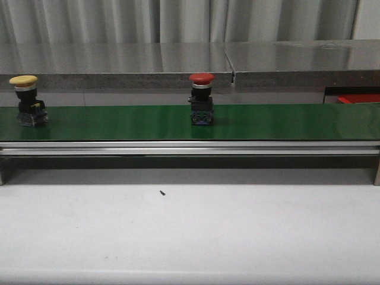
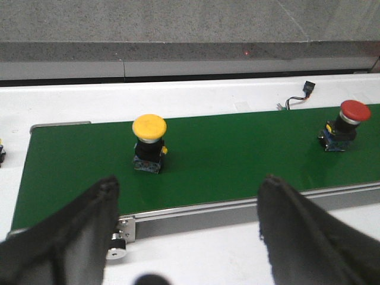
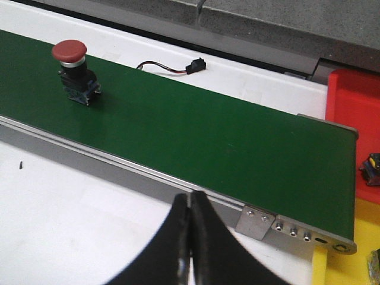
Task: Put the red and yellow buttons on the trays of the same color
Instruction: 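Set the yellow button on the green belt and release it, then grasp the red button at the belt's far end with the right gripper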
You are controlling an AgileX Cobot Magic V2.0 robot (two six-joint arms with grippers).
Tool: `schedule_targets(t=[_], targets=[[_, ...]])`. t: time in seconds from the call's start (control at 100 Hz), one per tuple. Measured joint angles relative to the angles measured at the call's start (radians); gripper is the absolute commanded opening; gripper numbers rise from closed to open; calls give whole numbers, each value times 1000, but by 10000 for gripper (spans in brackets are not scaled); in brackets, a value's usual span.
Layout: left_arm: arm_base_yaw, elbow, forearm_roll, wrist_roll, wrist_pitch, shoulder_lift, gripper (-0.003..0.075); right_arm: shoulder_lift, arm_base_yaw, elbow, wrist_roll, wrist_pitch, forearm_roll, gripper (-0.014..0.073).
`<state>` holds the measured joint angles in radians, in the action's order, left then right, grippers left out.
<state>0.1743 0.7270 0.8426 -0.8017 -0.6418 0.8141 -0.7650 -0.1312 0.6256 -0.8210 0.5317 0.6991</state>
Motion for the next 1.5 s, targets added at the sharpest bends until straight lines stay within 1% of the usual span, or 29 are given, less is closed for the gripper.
schedule_targets(t=[0.08, 0.1, 0.13, 0.2, 0.3, 0.37, 0.44, 0.46, 0.5, 0.51, 0.53, 0.58, 0.6, 0.61, 0.65, 0.68, 0.86, 1.1, 1.3, 1.5], targets=[[-33, -67, -4, 0, 38, -51, 163, 0, 0, 0, 0, 0, 7, -67], [-40, -77, -6, 0, 46, -63, 140, 0, 0, 0, 0, 0, 7, -67], [-50, -100, -11, 0, 58, -77, 81, 0, 0, 0, 0, 0, 9, -67], [-73, -138, -23, 0, 83, -107, -22, 0, 0, 0, 0, 0, 17, -67], [-95, -180, -27, 0, 121, -135, -19, 0, 0, 0, 0, 0, 34, -62], [-106, -194, -28, 0, 138, -142, -19, 0, 0, 0, 0, 2, 50, -13], [-108, -197, -28, 0, 151, -144, -19, 0, 0, 0, 0, 7, 63, 90], [-108, -197, -28, 0, 155, -144, -19, 0, 0, 0, 0, 12, 66, 130], [-108, -197, -28, 0, 160, -144, -19, 0, 0, 8, 0, 23, 68, 227], [-108, -197, -28, 0, 162, -144, -19, 0, 0, 8, 0, 24, 68, 265], [-108, -197, -28, 0, 165, -144, -19, 0, 0, 15, 0, 30, 68, 304], [-108, -197, -26, -2, 167, -144, -19, 0, 0, 30, 0, 39, 68, 472], [-108, -197, -26, -2, 170, -144, -19, 0, 0, 38, 0, 46, 68, 512], [-108, -197, -26, -2, 170, -144, -19, -2, 0, 41, 0, 48, 68, 548], [-108, -197, -26, -2, 170, -144, -19, -9, 0, 60, 0, 64, 68, 631], [-108, -197, -26, -2, 172, -145, -19, -17, 0, 74, 0, 76, 68, 663], [-108, -197, -19, -2, 172, -145, -19, -131, 0, 192, 0, 160, 70, 614], [-108, -197, -13, -2, 175, -145, -19, -379, 2, 330, 0, 187, 45, 613], [-108, -197, -11, -2, 179, -145, -19, -570, 57, 417, 0, 160, -30, 613], [-108, -197, -11, -2, 181, -145, -19, -706, 122, 474, 0, 100, -80, 613]])
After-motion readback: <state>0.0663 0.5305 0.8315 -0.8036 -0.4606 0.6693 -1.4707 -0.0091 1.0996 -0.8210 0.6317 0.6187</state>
